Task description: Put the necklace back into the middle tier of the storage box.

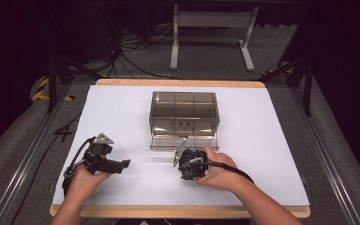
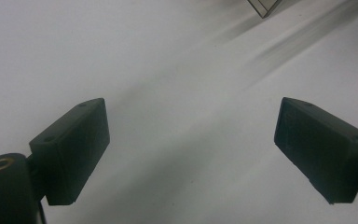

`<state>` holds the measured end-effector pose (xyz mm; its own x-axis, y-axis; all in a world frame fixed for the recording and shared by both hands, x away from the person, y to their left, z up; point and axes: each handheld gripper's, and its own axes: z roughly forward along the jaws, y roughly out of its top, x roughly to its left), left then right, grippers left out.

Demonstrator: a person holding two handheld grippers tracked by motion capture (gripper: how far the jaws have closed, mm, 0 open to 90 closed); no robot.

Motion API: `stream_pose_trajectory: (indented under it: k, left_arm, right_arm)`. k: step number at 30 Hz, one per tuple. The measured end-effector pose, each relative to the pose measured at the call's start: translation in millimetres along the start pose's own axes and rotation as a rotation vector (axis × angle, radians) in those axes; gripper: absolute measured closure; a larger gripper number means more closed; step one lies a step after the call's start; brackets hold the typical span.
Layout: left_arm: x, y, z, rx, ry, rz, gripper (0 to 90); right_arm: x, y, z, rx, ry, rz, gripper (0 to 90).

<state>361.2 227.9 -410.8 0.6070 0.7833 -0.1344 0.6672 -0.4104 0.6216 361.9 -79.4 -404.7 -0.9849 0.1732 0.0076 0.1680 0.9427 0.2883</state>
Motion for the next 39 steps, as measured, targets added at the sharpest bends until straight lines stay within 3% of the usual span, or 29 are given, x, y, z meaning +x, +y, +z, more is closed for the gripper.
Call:
stream_pose_trajectory:
  k: [28, 39]
  left_arm:
    - [0.4, 0.2, -0.1, 0.000, -0.002, 0.000, 10.7]
    - [0.0, 0.2, 0.1, 0.001, -0.001, -0.001, 10.6]
  right_arm:
    - [-2.3, 11.3, -43.3, -0.082, -0.032, -0.010, 83.4]
    - [-5.2, 12.8, -59.8, -0.108, -0.033, 0.016, 83.4]
